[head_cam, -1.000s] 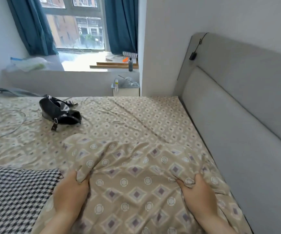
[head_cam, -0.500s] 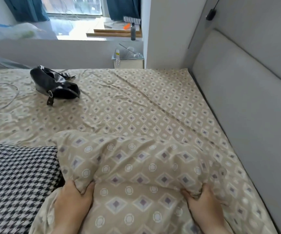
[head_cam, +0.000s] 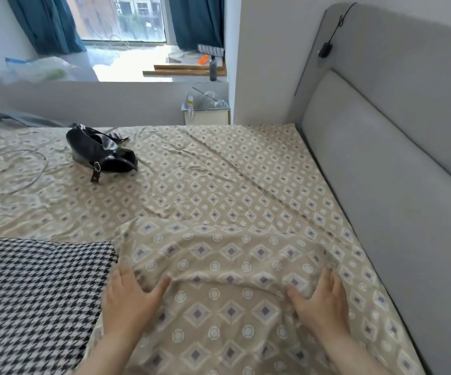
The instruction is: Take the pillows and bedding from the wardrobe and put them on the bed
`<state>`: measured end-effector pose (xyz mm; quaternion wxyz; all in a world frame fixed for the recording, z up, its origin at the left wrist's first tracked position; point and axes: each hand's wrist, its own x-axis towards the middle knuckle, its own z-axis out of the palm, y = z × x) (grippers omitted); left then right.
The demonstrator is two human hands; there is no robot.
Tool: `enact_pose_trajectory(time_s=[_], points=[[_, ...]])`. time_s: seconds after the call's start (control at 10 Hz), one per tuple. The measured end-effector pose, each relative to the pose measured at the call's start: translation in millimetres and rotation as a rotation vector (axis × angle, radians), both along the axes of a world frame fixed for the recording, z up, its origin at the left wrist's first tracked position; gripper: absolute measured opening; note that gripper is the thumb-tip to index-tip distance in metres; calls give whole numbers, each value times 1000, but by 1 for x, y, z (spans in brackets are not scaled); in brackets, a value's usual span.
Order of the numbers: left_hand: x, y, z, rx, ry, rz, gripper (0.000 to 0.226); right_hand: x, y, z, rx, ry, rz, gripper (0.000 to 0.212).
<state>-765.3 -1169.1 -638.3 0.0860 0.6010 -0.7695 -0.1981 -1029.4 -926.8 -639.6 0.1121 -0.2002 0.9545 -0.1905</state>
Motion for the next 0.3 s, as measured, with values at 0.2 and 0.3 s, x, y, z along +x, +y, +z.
enact_pose_trajectory(time_s=[0.2, 0.3], points=[[-11, -14, 101, -149, 95, -89, 113, 4, -24, 92, -134, 14, 76, 102], [-14, -18, 161, -166, 196, -126, 108, 11, -35, 147, -264, -14, 131, 96]])
